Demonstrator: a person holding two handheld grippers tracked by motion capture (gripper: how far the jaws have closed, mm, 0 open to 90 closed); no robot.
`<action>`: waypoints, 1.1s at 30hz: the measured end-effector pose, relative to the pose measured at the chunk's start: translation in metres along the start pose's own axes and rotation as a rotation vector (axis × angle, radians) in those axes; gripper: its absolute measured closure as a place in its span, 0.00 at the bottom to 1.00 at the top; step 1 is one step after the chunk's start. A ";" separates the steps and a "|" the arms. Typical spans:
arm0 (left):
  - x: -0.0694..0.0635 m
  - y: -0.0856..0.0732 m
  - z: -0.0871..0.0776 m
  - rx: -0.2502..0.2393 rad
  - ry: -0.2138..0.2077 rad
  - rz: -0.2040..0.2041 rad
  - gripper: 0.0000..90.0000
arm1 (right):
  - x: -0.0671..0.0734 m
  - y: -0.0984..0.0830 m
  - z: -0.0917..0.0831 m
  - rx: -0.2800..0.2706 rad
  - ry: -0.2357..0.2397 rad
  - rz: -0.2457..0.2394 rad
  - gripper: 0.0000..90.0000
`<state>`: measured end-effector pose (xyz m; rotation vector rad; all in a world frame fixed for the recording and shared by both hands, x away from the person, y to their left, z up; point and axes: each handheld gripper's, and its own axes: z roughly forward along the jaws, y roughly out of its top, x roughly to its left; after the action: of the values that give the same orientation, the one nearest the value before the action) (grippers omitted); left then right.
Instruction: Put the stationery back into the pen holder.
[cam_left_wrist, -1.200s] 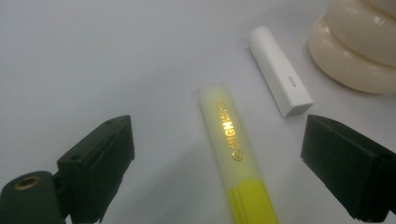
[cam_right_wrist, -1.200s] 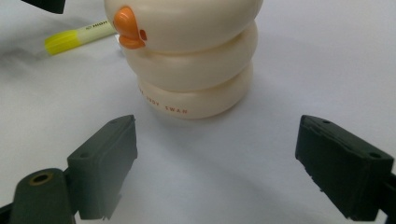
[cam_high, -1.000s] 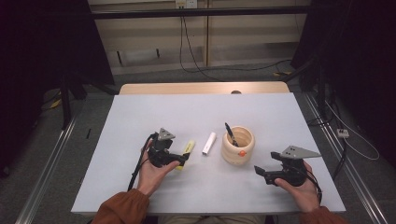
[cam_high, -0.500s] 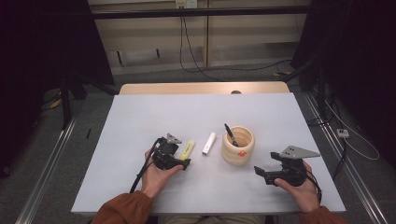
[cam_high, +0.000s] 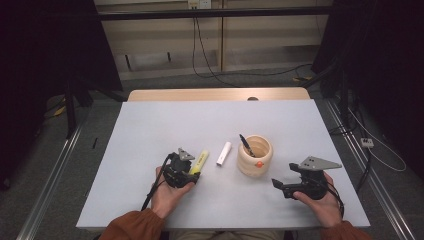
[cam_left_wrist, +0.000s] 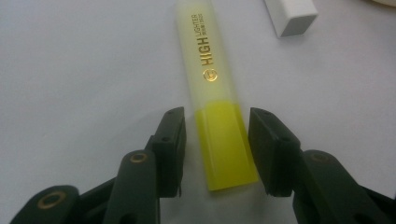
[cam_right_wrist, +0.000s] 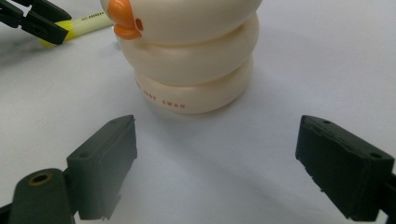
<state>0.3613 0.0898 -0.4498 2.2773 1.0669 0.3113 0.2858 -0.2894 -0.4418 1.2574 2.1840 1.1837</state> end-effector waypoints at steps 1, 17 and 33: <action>0.000 0.000 0.000 0.000 -0.002 -0.009 0.64 | 0.000 0.000 0.000 0.001 0.001 -0.001 0.14; 0.009 0.006 -0.001 0.030 -0.071 -0.029 0.75 | 0.000 0.000 0.001 0.007 0.005 0.002 0.14; 0.023 0.004 -0.017 -0.039 -0.114 -0.013 0.75 | 0.001 0.000 0.002 0.011 0.008 -0.006 0.14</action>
<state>0.3710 0.1122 -0.4348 2.2250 1.0080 0.1926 0.2862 -0.2878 -0.4429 1.2519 2.2009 1.1779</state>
